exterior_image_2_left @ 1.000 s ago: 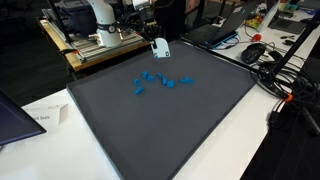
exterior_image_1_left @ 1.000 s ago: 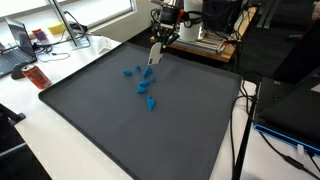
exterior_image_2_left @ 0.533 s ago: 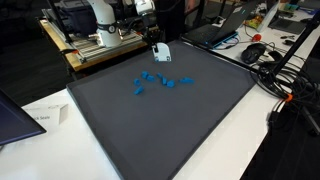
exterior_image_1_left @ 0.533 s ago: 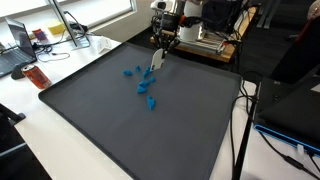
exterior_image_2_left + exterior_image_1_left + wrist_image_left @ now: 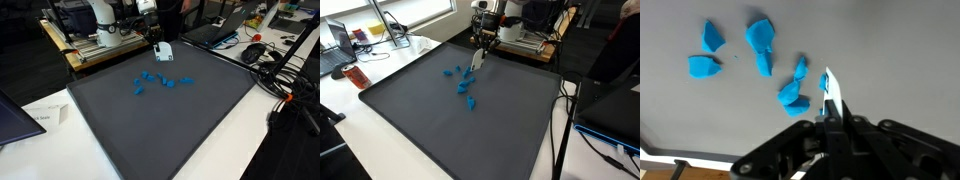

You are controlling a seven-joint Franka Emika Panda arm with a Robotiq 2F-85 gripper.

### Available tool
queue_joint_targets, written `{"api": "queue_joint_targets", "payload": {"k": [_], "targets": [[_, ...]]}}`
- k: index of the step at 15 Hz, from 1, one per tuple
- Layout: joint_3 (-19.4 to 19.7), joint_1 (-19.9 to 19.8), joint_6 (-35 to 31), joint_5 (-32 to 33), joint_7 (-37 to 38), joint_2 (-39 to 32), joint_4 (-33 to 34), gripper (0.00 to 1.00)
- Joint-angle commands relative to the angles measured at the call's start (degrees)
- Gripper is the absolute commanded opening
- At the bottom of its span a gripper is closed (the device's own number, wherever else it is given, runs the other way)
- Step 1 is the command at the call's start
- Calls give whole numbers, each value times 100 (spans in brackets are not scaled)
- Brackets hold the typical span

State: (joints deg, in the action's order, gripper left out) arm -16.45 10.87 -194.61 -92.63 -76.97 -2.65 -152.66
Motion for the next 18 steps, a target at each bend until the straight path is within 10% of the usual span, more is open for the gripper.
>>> {"api": "queue_joint_targets", "payload": {"k": [1, 11, 18], "targets": [[-11, 0, -219, -163, -450, -377, 243, 1], [-255, -344, -289, -1170, -2049, -1075, 574, 1], [-1301, -1301, -519, -2424, -3550, -1269, 924, 1]]}}
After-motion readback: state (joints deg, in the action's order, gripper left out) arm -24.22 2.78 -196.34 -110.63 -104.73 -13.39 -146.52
